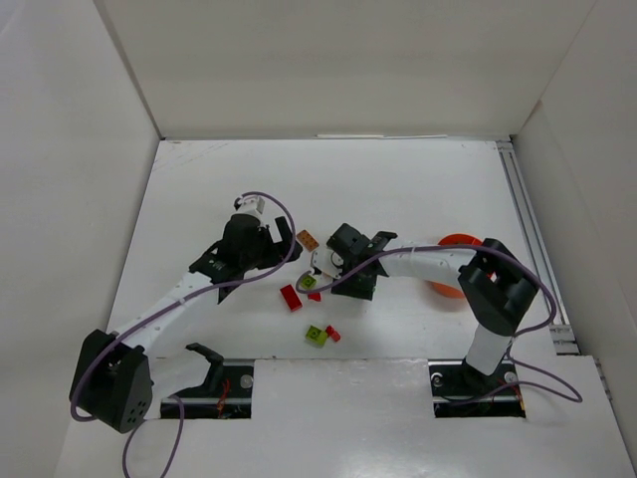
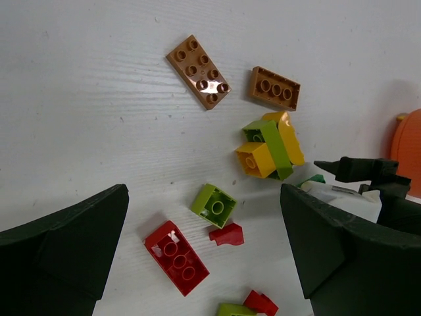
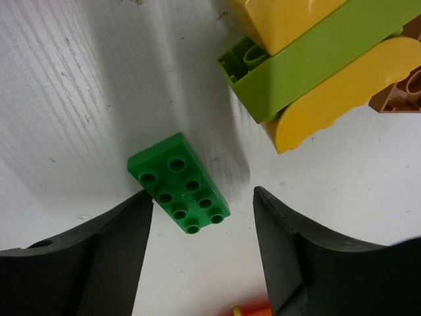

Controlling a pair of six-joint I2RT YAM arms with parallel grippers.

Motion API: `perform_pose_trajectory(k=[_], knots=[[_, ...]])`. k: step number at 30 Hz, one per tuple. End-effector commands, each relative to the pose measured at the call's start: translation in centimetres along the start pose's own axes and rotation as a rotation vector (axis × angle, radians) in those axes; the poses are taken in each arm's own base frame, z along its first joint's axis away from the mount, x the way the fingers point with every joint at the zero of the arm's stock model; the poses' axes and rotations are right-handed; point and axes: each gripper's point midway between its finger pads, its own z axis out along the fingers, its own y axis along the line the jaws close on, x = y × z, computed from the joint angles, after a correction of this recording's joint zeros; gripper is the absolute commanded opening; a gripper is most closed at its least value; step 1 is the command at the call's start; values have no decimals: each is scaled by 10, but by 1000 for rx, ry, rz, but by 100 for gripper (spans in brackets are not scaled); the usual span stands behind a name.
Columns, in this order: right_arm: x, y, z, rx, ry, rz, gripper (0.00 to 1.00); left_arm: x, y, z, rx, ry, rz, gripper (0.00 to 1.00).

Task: Sort the legos into containers by color

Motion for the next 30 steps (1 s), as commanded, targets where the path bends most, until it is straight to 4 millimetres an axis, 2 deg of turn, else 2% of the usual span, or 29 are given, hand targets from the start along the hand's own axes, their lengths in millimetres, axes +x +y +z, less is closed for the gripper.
perform_pose_trajectory(k=[1,2,4,5,6,8,9,11,13,15,16,19,20,21,22,23,24,25,26,27,28,29,30], knots=[[-11,0,2,-6,-22,-38,67,-15,-4,-2,4,-46,8,100],[-12,1,2,-14,-27,-49,63,-19,-7,-3,9,-53,8,100],[-11,3,5,-28,-24,-59,47,-19,-7,-3,9,-53,8,100],[-11,3,5,-28,-24,-59,47,-20,-5,-3,-5,-63,8,100],[-11,3,5,-28,-24,-59,42,-18,-3,-3,-10,-56,8,100],[-12,5,5,-37,-30,-59,39,-27,-7,-4,-9,-78,8,100],[-9,7,7,-42,-22,-60,36,-23,-4,-3,-21,-62,8,100],[-12,2,3,-19,-36,-58,26,-23,-4,-3,-21,-62,8,100],[-20,-3,-9,8,-78,-42,22,-23,-4,-3,-21,-62,8,100],[-20,-9,-15,48,-89,-20,22,-23,-4,-3,-21,-62,8,100],[-26,-13,-25,71,-128,-3,21,-25,-5,-5,-16,-69,8,100],[-27,-23,-44,140,-167,37,19,-29,-8,-6,-10,-78,17,100],[-34,-34,-63,192,-231,84,19,-29,-8,-6,-10,-78,17,100],[-34,-34,-69,203,-253,99,19,-35,-12,-7,1,-94,26,100],[-30,-48,-79,243,-271,150,19,-35,-12,-7,2,-94,26,100],[-22,-52,-83,262,-277,189,19,-39,-17,-8,20,-103,35,100],[-22,-59,-101,292,-325,242,19,-41,-18,-8,27,-112,35,100],[-16,-66,-108,323,-343,291,20,-46,-21,-9,33,-122,46,100],[-4,-80,-117,366,-354,361,20,-43,-21,-7,35,-109,47,100],[4,-85,-132,392,-395,435,22,-49,-26,-8,47,-127,47,100],[14,-95,-144,444,-402,500,22,-47,-24,-5,40,-117,56,100],[33,-105,-149,481,-397,578,22,-49,-28,-7,56,-117,57,100],[58,-117,-165,556,-404,719,22,-53,-31,-5,63,-127,66,100]])
